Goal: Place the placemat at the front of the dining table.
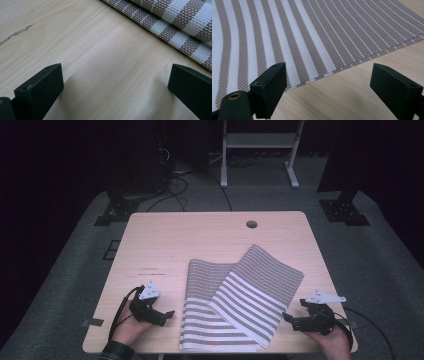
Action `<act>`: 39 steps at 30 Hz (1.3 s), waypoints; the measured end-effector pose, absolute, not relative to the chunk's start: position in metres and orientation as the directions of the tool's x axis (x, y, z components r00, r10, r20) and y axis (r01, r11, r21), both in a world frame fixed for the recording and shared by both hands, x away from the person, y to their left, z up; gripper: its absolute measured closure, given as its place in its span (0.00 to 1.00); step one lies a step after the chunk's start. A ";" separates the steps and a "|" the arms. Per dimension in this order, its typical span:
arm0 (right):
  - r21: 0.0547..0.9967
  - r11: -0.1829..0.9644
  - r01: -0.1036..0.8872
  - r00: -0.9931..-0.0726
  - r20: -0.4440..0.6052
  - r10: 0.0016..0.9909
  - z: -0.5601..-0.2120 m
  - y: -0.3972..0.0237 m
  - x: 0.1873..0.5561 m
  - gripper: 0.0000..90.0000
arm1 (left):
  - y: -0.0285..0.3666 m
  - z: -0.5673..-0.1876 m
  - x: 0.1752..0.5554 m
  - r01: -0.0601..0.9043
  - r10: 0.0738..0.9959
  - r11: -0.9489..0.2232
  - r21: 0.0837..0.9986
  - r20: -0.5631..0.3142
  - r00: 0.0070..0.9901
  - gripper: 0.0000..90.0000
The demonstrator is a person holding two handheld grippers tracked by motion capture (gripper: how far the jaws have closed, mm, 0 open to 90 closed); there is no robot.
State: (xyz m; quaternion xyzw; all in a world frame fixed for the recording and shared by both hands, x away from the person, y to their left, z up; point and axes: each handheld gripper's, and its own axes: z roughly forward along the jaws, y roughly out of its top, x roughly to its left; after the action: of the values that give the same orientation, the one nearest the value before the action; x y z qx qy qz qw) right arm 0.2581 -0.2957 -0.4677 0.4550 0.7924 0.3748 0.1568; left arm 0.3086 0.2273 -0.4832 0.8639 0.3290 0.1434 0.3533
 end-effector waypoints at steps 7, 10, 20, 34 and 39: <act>0.740 0.320 0.592 -0.576 0.110 0.810 -0.465 -0.284 0.253 0.30 | 0.228 -0.484 0.308 0.464 0.670 -0.527 0.712 0.013 0.742 0.00; 0.737 0.331 0.590 -0.593 0.116 0.797 -0.467 -0.278 0.253 0.36 | 0.228 -0.484 0.308 0.464 0.671 -0.527 0.712 0.013 0.742 0.00; 0.713 0.383 0.587 -0.635 0.113 0.764 -0.475 -0.266 0.256 0.55 | 0.228 -0.484 0.308 0.465 0.672 -0.526 0.712 0.013 0.740 0.00; 0.706 0.467 0.532 -0.652 -0.010 0.758 -0.476 -0.259 0.251 0.81 | 0.227 -0.484 0.308 0.466 0.676 -0.523 0.713 0.014 0.737 0.00; 0.706 0.467 0.533 -0.653 -0.007 0.757 -0.475 -0.260 0.252 0.90 | 0.227 -0.484 0.308 0.467 0.676 -0.523 0.713 0.014 0.737 0.00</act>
State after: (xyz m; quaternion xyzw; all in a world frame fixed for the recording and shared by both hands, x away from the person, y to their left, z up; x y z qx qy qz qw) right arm 0.2518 -0.2601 -0.4753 0.3835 0.8410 0.3457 0.1619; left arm 0.3076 0.2272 -0.4841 0.8603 0.3321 0.1462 0.3580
